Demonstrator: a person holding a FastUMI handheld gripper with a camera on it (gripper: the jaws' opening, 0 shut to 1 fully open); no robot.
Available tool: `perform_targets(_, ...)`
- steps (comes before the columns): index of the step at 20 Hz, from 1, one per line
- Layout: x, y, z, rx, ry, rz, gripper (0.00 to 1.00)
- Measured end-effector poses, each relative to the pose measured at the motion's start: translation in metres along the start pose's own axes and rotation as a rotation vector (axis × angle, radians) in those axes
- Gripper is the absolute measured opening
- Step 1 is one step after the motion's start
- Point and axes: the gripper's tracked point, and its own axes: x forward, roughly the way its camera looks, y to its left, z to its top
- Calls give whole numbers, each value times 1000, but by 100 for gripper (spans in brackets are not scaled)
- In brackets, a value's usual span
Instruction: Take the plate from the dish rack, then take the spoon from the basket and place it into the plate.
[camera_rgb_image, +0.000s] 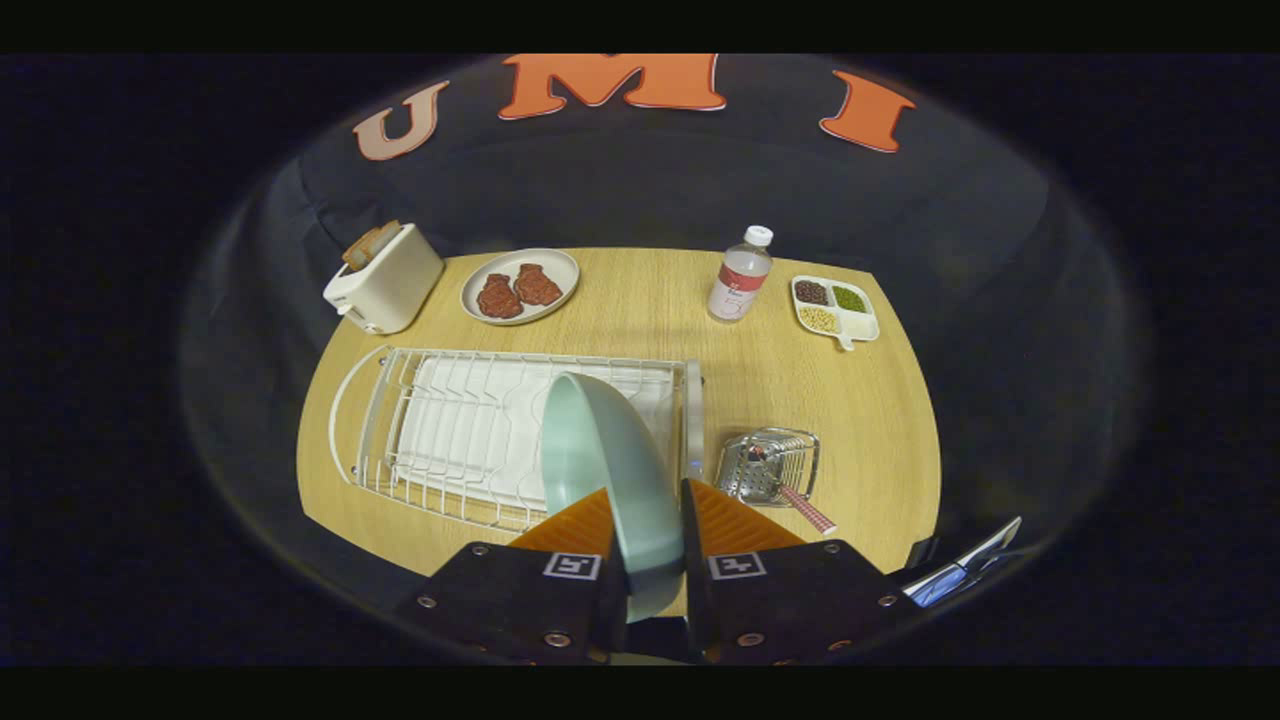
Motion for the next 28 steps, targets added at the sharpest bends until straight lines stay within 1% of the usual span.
perform_targets(2,-11,-5,-12,20,-1,37,25)
perform_targets(5,-18,-17,-39,48,8,64,25)
perform_targets(15,-15,-29,-134,101,89,142,25)
perform_targets(17,-10,-29,-148,112,110,166,25)
perform_targets(22,15,-32,-176,146,137,180,25)
perform_targets(25,27,-25,-197,171,170,214,25)
perform_targets(28,40,-24,-207,188,174,230,25)
